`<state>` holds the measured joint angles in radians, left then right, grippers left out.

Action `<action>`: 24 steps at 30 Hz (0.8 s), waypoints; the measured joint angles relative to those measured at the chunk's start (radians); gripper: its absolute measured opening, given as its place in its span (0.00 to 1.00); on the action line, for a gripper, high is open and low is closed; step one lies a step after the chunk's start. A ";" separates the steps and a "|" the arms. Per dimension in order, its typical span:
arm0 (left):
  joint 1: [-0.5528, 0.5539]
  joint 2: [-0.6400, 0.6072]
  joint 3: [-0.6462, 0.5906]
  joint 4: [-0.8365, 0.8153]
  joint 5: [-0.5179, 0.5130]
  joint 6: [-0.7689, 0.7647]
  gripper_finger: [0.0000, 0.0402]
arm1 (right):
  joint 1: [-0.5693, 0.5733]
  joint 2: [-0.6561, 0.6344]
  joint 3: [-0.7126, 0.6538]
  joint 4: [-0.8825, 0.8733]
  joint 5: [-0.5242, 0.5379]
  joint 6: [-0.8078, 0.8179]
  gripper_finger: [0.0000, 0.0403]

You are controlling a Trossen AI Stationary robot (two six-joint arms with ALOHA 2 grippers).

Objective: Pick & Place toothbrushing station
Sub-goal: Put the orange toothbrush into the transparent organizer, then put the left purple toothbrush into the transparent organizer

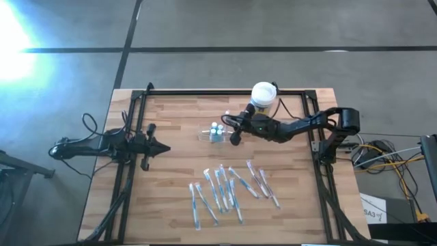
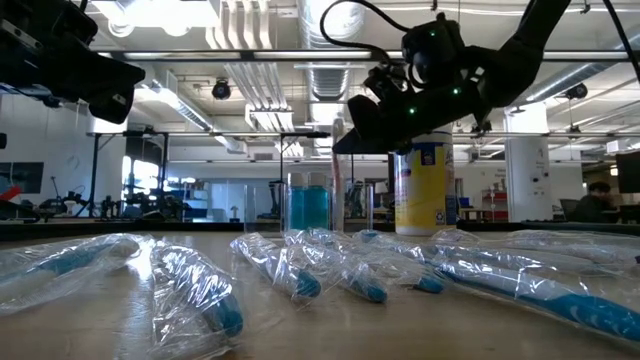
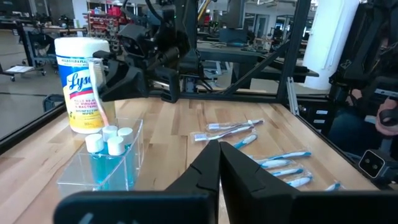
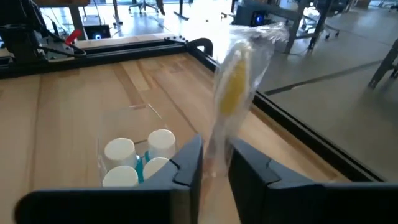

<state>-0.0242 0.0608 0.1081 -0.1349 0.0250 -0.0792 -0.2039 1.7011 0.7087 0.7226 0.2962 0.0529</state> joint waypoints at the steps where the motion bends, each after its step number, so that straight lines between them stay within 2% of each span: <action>1: 0.000 0.000 0.000 0.000 0.000 0.000 0.02 | 0.000 -0.004 0.006 -0.021 -0.001 0.001 0.20; 6: 0.000 0.000 0.000 0.000 0.000 -0.002 0.02 | 0.000 -0.030 0.043 -0.112 -0.001 0.001 0.31; 11: 0.000 0.000 0.000 0.000 0.000 -0.003 0.04 | 0.001 -0.066 0.072 -0.193 -0.001 0.011 0.37; 17: 0.000 0.000 0.000 0.001 0.000 -0.011 0.05 | -0.002 -0.135 0.096 -0.367 0.002 0.024 0.40; 24: 0.000 0.001 0.000 0.008 0.000 -0.009 0.03 | 0.006 -0.280 0.148 -0.666 0.002 0.072 0.39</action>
<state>-0.0242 0.0620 0.1078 -0.1271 0.0254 -0.0884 -0.1984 1.4210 0.8567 0.0563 0.2981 0.1249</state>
